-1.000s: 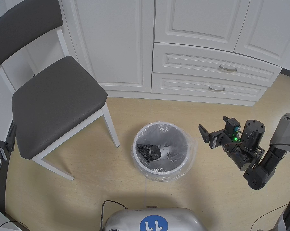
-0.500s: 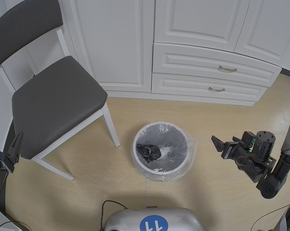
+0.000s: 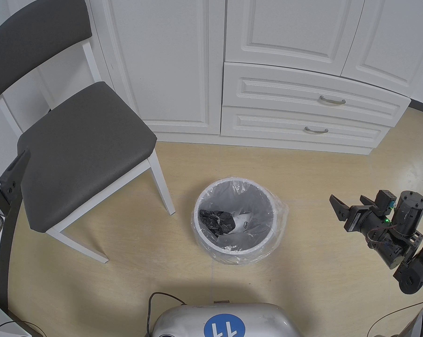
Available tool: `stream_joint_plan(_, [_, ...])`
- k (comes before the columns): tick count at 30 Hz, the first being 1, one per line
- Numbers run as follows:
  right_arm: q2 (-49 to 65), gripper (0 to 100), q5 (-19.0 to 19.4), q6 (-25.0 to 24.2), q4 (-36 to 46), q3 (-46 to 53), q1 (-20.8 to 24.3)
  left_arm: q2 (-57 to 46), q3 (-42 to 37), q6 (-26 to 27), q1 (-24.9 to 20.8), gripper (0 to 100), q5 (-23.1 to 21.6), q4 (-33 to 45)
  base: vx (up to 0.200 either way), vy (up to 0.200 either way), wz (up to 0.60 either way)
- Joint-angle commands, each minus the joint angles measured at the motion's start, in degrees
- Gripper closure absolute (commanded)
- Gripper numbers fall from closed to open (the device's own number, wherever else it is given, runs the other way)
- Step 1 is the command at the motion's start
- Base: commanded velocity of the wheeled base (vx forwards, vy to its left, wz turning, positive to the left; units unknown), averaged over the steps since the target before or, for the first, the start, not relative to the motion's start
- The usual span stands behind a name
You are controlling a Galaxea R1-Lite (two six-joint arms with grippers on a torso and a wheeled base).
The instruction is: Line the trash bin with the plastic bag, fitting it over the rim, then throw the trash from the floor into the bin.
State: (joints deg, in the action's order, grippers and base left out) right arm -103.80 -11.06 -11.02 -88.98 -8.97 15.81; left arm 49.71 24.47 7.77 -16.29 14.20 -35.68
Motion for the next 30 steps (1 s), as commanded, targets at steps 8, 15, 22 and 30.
stream_joint_plan(8, [22.33,0,-0.19,8.30,9.00,5.11,-0.78,-3.48,23.08,-5.74,7.06,0,-0.67,27.07,0.000,0.000,0.00])
stream_joint_plan(15, [35.60,0,-0.54,7.86,36.07,-4.39,-5.35,-6.65,28.00,-6.97,7.76,0,0.12,32.34,0.000,0.000,0.00])
stream_joint_plan(22, [45.36,0,0.07,7.59,54.26,-14.32,-15.64,-10.87,27.74,-6.89,9.08,0,0.56,32.96,0.000,0.000,0.00])
stream_joint_plan(30, [64.87,0,-0.46,7.07,78.78,-24.51,-17.48,-12.97,27.21,-6.97,8.99,0,3.73,32.61,0.000,0.000,0.00])
